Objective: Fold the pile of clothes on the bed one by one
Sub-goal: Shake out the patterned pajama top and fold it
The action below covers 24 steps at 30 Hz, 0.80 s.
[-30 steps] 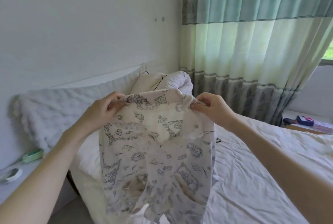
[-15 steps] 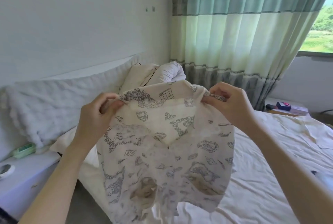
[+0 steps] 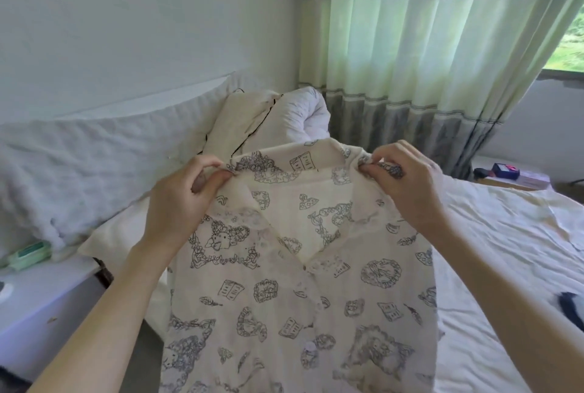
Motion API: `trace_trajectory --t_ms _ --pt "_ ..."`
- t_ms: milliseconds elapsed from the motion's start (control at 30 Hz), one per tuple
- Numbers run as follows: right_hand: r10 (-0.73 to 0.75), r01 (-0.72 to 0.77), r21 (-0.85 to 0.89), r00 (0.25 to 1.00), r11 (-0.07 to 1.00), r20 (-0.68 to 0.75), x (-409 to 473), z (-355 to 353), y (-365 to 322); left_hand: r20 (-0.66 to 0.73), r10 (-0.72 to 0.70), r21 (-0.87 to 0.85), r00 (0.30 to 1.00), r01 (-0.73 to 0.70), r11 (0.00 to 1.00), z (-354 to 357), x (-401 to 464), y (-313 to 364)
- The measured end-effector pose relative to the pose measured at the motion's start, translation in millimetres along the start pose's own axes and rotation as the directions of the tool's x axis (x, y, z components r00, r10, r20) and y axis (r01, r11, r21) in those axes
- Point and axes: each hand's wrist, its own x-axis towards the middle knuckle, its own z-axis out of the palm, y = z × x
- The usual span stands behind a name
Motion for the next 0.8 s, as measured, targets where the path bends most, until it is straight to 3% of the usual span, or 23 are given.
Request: trace_trajectory --t_ms 200,333,467,700,800 --pt "0.076 -0.079 0.006 0.972 0.997 0.221 7.8 138.4 91.7 0.154 -0.035 0.178 0.987 0.007 0.984 73.9 2.5 -122.6" --pt "0.192 -0.167 -0.098 0.902 0.981 0.386 9.9 257.5 170.8 0.29 -0.124 0.314 0.949 0.028 0.949 148.6 12.2 -228.0" --pt "0.342 -0.256 -0.234 0.791 0.938 0.507 -4.7 372.5 250.2 0.337 -0.297 0.38 0.894 0.159 0.911 232.6 1.4 -336.1" --pt "0.529 -0.468 -0.267 0.627 0.842 0.571 -66.0 514.9 347.6 0.361 -0.485 0.458 0.796 0.302 0.836 345.3 -59.4 -465.8" --pt "0.613 -0.549 -0.305 0.561 0.778 0.556 -92.2 549.4 375.2 0.415 -0.596 0.412 0.687 0.442 0.797 375.1 -84.9 -504.1"
